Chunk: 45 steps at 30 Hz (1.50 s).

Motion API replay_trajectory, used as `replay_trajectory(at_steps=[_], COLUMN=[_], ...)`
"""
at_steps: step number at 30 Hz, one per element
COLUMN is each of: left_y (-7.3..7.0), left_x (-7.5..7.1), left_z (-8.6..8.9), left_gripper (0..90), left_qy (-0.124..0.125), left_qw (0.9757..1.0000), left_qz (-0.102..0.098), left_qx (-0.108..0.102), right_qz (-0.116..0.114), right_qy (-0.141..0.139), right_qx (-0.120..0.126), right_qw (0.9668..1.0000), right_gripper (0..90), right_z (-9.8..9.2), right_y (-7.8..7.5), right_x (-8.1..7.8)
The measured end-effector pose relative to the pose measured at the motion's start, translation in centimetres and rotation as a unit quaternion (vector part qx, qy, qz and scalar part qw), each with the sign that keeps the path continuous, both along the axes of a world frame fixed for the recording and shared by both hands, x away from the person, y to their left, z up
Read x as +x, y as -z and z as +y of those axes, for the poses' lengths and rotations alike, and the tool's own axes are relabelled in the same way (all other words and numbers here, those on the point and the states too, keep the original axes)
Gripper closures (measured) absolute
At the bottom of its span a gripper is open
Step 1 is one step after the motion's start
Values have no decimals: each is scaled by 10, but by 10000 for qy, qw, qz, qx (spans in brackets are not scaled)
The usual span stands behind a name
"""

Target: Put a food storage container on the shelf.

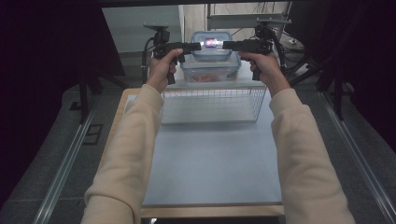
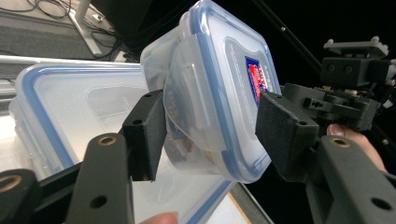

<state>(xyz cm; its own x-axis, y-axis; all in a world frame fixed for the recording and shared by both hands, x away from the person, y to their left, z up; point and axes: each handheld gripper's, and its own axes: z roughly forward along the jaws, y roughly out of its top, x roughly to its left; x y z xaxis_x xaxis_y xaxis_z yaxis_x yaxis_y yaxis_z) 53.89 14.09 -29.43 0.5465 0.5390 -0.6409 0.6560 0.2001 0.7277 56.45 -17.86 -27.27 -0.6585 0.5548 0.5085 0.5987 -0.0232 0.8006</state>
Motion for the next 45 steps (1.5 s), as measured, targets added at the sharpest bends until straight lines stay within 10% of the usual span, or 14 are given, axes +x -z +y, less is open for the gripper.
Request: replay_trajectory(at_steps=[10,17,32,45], left_y=[4,-2,3,11], left_x=[2,-13,-70,-81], left_z=[-1,4,16,23], left_gripper=[308,246,310,309], left_qy=[-114,-223,-88,-79], left_qw=[9999,9990,9942,9944], left_qz=[-29,-347,-755,-756], left_qx=[9,168,767,729], right_qz=[190,-132,-599,-668], right_qy=[203,352,-30,-175], right_qx=[30,66,-345,-687], right_qw=[9996,9993,9976,9952], right_gripper=[337,336,885,896], right_z=[-1,-8,-14,11], right_y=[2,-3,8,21], right_x=[2,-10,-57,-55])
